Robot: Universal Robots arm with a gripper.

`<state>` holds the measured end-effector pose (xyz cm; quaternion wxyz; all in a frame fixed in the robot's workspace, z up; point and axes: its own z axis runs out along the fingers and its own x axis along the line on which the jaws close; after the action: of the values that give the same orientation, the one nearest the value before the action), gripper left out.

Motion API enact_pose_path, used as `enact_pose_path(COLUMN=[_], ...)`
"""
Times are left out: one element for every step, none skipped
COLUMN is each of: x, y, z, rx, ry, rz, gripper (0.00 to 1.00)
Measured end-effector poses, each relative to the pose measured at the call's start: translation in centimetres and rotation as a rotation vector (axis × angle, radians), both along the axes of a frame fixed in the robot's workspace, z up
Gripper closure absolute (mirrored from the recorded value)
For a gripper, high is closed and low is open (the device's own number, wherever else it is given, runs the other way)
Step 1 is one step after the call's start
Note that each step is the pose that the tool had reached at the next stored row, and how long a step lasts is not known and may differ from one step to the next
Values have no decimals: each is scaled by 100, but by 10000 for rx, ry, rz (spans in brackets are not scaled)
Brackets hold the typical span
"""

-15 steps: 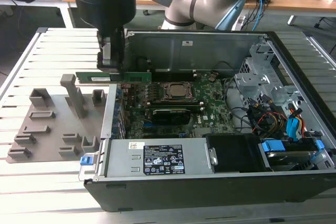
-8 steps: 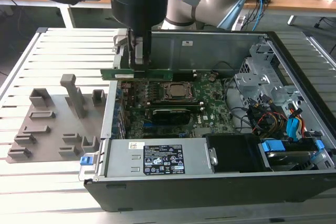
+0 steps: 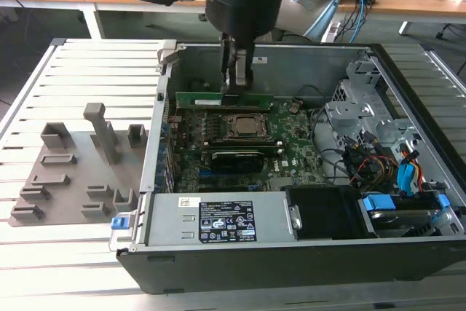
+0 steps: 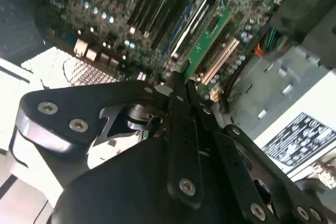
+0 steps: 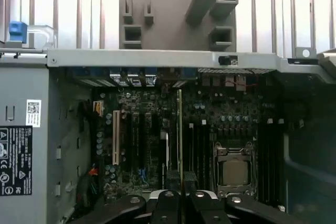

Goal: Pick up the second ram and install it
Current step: 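Pick up the second ram and move it above second insertion slot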

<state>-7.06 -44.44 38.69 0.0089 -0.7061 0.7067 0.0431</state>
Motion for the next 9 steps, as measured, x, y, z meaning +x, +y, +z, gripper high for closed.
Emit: enact_pose_path(x=[35, 106, 183, 233, 270, 302, 315, 327, 346], y=[15, 44, 80, 109, 135, 165, 179, 192, 212], z=[-3, -9, -16, -22, -33, -50, -62, -77, -110], rx=[-1, 0, 0, 0, -1, 1, 0, 0, 1], ry=[10, 27, 46, 57, 67, 79, 85, 92, 104], rz=[0, 1, 0, 1, 1, 1, 1, 1, 0], gripper=[86, 86, 86, 86, 86, 86, 86, 86, 86])
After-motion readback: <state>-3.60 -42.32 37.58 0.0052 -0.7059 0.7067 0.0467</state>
